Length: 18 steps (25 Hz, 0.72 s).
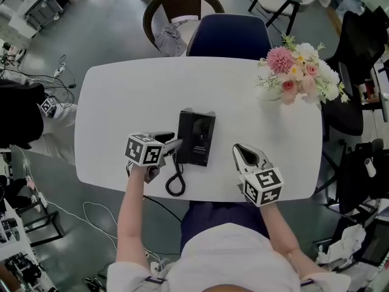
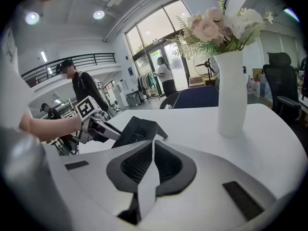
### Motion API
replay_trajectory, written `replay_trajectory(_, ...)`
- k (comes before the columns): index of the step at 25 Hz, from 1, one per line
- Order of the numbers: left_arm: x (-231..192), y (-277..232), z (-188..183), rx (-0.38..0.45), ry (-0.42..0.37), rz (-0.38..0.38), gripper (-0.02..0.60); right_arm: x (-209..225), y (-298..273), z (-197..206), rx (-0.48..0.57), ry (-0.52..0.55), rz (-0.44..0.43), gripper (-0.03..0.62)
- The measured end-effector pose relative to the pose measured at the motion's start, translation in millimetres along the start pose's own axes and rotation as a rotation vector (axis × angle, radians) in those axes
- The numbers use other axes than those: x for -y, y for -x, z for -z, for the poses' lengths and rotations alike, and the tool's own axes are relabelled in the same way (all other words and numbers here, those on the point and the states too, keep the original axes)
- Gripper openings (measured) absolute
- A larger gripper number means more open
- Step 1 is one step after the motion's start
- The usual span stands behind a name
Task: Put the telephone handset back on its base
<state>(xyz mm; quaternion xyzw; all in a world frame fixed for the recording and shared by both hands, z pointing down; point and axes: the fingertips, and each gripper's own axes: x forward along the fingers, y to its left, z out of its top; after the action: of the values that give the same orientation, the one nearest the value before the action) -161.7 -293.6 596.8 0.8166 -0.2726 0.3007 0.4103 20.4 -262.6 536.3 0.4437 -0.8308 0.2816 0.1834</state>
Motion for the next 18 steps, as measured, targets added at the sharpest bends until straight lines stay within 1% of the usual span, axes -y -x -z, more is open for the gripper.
replay_trajectory(4,5.3,-4.1,0.2,-0.007,0.050,0.062,0.182,2.3,2.9,1.9,0.003,-0.007,0.007,0.037)
replay_trajectory(5,5.5,-5.7,-0.3,-0.006,0.054,0.067,0.168,2.6,3.6,1.9,0.004,-0.007,0.008,0.038)
replay_trajectory(7,6.6,-8.0,-1.9,0.003,0.059,0.085,0.107,4.3,4.6,1.8,0.007,-0.009,0.010,0.038)
replay_trajectory(9,7.9,-8.0,-2.2,0.018,0.063,0.114,0.101,6.6,5.6,2.6,0.008,-0.012,0.013,0.037)
replay_trajectory(15,9.3,2.4,-5.3,0.124,0.140,0.240,0.080,9.9,7.6,5.4,0.003,-0.018,0.017,0.038)
replay_trajectory(18,8.7,3.5,-4.8,0.153,0.160,0.299,0.078,11.4,6.9,5.8,0.002,-0.020,0.017,0.037)
